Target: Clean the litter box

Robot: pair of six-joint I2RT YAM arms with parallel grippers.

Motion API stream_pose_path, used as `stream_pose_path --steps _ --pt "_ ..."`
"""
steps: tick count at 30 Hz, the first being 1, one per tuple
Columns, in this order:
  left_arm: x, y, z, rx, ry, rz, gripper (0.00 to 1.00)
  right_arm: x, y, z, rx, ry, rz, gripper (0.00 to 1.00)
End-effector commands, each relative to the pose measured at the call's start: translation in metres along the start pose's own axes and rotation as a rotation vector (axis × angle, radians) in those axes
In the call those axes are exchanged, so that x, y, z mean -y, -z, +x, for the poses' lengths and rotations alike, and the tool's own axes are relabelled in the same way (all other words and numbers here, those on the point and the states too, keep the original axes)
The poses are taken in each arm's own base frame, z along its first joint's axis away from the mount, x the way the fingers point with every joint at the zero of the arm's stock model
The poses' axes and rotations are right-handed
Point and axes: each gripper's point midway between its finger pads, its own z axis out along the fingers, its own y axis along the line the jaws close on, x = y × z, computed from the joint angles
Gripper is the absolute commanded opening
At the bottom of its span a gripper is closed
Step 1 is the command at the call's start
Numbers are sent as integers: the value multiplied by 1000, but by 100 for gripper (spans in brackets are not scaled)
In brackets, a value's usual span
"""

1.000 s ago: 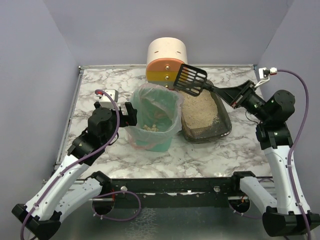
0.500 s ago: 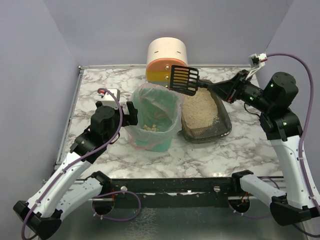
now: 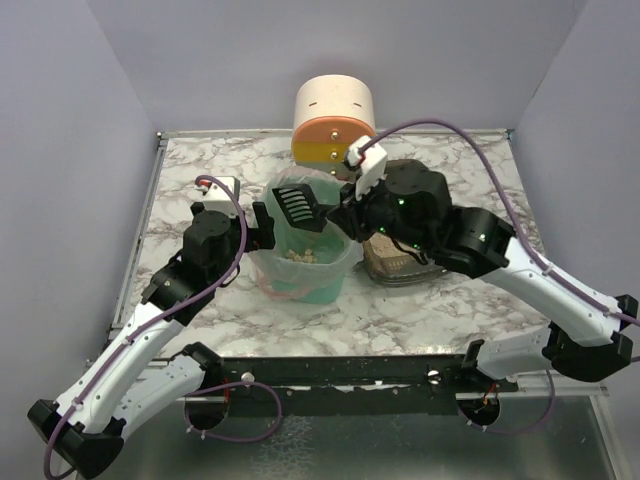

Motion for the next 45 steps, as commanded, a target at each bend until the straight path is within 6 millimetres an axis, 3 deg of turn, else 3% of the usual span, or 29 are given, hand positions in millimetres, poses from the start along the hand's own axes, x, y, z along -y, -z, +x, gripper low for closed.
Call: stream_pose_path --steps 1,7,13,17,21,28,31,37,45 --pt "-6 -1 -1 16 8 -29 99 32 7 -13 23 122 262 1" --pt "-6 -2 1 9 5 -29 99 23 26 -41 162 57 200 1" --pt "-6 -3 2 5 0 -31 99 50 58 -51 256 -23 327 1" --pt "-9 -5 3 3 -4 -47 99 78 83 -44 304 -66 463 1" --pt "-11 -8 5 -4 -17 -62 99 104 90 -16 261 -68 623 1" --pt "-11 -15 8 -13 -34 -70 99 125 74 42 175 -37 774 1" --pt "-11 -18 8 -13 -39 -74 99 130 52 63 133 -46 742 1" --pt "-10 -19 8 -8 -44 -71 99 167 2 111 18 -142 658 1" --pt "-12 -19 6 9 -48 -78 99 196 -49 139 -26 -302 519 1"
